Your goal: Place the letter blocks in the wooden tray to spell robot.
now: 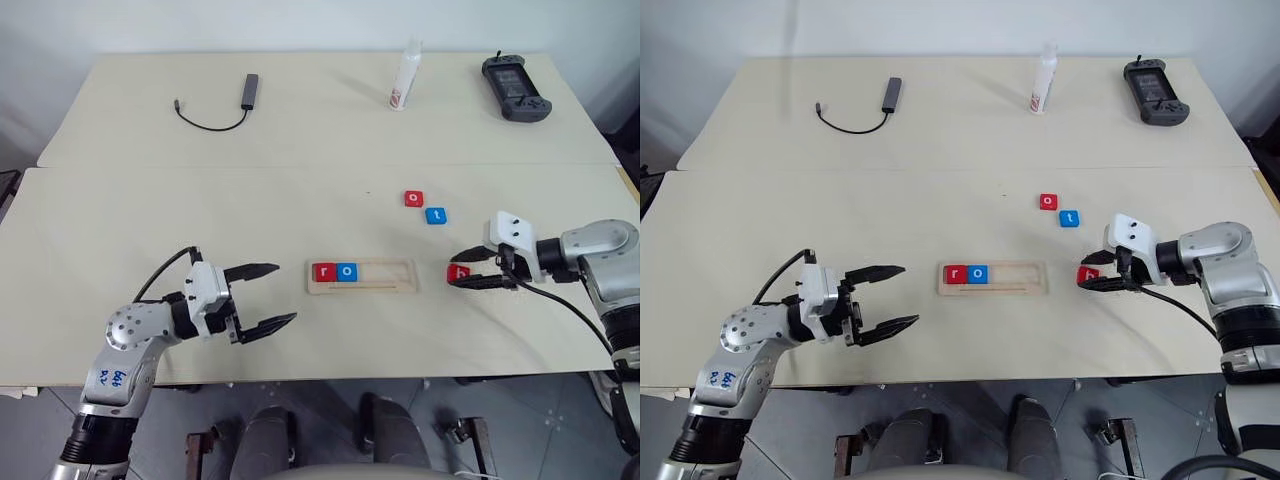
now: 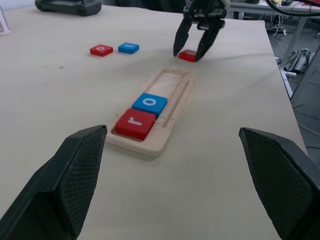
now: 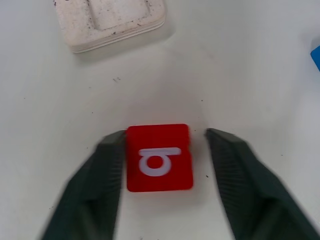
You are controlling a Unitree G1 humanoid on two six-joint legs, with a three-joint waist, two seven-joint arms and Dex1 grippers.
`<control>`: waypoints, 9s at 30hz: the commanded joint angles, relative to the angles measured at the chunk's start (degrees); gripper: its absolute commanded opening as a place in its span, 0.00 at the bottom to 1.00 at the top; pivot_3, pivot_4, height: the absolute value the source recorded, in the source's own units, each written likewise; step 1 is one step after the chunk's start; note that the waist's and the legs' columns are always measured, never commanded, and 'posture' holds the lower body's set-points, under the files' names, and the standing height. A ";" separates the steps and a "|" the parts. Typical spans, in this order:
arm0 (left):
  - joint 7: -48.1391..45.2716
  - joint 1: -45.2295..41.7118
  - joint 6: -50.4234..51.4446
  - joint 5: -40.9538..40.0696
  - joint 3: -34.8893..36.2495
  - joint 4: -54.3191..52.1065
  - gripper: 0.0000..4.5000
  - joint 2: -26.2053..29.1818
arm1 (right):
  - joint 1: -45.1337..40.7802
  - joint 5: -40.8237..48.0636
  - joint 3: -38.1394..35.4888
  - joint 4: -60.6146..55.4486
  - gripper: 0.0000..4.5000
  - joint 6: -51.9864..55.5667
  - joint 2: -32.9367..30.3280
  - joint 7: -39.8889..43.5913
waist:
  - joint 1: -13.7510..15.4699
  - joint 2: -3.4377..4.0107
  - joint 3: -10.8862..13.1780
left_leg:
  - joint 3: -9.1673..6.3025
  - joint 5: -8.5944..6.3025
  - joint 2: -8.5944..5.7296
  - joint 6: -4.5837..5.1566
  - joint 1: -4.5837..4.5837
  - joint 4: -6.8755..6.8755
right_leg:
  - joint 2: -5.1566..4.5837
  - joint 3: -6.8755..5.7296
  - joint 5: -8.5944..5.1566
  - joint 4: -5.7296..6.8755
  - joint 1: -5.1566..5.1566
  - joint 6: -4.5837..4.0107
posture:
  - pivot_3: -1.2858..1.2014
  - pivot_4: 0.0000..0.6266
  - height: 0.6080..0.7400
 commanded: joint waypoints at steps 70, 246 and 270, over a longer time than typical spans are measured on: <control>4.03 0.37 -1.51 0.45 -0.24 -3.27 1.00 -0.10 | 3.33 4.48 6.50 -36.22 0.00 26.81 11.24 -12.26 | -0.01 0.02 0.00 | -0.06 0.02 -0.01 -0.05 -0.07 0.02 | 0.00 -0.04 0.00 0.06 -0.07 -0.01 | 0.52 0.24 1.00; -7.95 -10.70 -2.54 -0.37 -4.38 7.07 1.00 -4.05 | 28.06 11.38 -17.58 -53.66 1.00 31.79 -5.91 -22.81 | -1.34 -0.05 0.01 | 0.14 -0.03 0.02 0.00 0.01 -0.25 | 0.10 0.20 0.01 -0.13 -0.14 -0.01 | 0.52 0.24 1.00; -1.61 -4.19 0.30 -0.45 -2.73 -1.73 1.00 -2.03 | 0.91 -3.40 3.06 -4.16 0.37 -7.92 -0.75 1.09 | -1.28 -0.11 0.03 | 0.06 -0.01 0.07 -0.01 0.05 0.13 | 0.06 0.09 0.06 0.00 0.05 0.07 | 0.52 0.24 1.00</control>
